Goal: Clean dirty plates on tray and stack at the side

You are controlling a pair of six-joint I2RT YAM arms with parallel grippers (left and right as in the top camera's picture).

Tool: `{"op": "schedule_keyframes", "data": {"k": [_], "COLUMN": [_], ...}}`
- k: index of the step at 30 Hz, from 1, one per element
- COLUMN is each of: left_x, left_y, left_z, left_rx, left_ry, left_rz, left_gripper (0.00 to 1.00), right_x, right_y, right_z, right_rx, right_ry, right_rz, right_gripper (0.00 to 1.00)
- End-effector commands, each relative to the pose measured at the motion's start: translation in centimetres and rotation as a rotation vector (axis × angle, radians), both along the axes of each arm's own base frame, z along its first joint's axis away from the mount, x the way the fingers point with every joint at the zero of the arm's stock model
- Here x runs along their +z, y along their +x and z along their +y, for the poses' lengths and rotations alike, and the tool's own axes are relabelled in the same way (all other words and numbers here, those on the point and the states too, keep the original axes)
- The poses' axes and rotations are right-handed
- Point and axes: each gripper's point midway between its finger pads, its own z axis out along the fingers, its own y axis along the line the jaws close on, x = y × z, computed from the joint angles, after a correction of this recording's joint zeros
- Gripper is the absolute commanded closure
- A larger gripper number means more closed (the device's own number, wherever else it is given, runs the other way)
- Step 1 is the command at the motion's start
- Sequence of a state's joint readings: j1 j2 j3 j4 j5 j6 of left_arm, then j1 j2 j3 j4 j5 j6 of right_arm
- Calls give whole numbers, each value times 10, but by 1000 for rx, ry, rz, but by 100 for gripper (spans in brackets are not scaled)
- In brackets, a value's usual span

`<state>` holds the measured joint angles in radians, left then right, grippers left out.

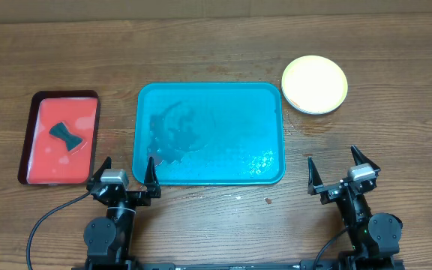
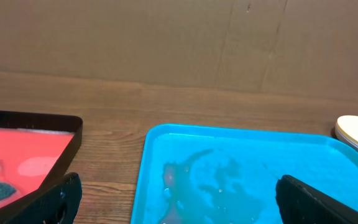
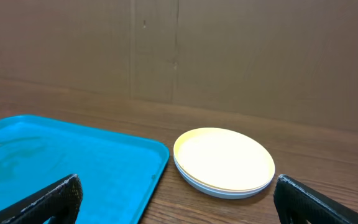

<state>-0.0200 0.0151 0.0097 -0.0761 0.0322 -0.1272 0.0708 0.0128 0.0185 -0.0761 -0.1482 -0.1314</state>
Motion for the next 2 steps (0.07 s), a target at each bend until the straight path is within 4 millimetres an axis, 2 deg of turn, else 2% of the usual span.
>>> {"op": "schedule_keyframes", "data": {"k": [1,2], "left_x": [0,-1], "left_y": [0,0], "left_z": [0,0], "left_rx": [2,2], "left_ry": [20,20], "left_rz": [-5,-5], "left_gripper": [0,0], "right_x": [-2,-2], "right_y": [1,1], "right_z": [-4,-4], "right_rx": [-23,-23], "right_ry": [3,3], "right_rz": [-2,-2], "right_gripper": [0,0]}}
